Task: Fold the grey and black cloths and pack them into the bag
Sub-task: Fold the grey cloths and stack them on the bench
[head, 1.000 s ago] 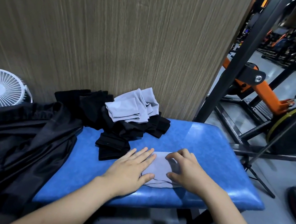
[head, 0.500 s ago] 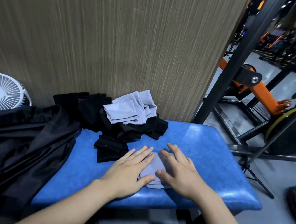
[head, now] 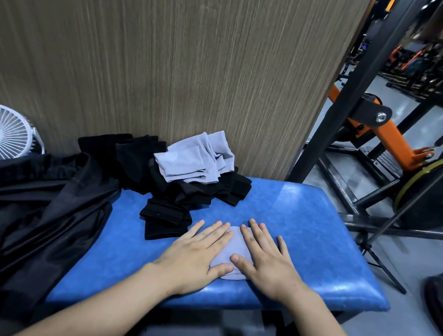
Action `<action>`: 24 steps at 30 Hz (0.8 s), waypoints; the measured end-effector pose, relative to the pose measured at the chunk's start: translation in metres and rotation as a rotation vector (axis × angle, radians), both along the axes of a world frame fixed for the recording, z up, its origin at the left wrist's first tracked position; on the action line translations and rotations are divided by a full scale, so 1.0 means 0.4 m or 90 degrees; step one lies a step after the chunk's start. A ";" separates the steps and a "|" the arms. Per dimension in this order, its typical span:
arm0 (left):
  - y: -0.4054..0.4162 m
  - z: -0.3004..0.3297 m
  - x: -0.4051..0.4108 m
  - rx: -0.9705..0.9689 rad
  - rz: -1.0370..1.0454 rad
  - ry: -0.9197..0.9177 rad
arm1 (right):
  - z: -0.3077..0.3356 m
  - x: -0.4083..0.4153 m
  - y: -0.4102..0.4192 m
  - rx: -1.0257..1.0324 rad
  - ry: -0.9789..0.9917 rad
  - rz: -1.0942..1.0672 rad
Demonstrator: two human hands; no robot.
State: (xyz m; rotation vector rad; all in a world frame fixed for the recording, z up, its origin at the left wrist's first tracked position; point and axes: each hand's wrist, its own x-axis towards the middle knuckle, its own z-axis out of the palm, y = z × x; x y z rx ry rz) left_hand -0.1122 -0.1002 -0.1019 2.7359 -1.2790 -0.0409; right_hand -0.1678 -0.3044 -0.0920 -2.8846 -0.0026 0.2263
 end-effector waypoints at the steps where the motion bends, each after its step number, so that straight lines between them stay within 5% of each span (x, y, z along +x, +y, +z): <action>1: -0.004 -0.002 0.000 -0.005 -0.001 0.000 | 0.002 -0.001 -0.003 -0.002 0.007 -0.001; 24: -0.291 -0.030 -0.043 -0.119 -0.046 0.058 | 0.008 -0.079 -0.262 -0.006 0.030 -0.118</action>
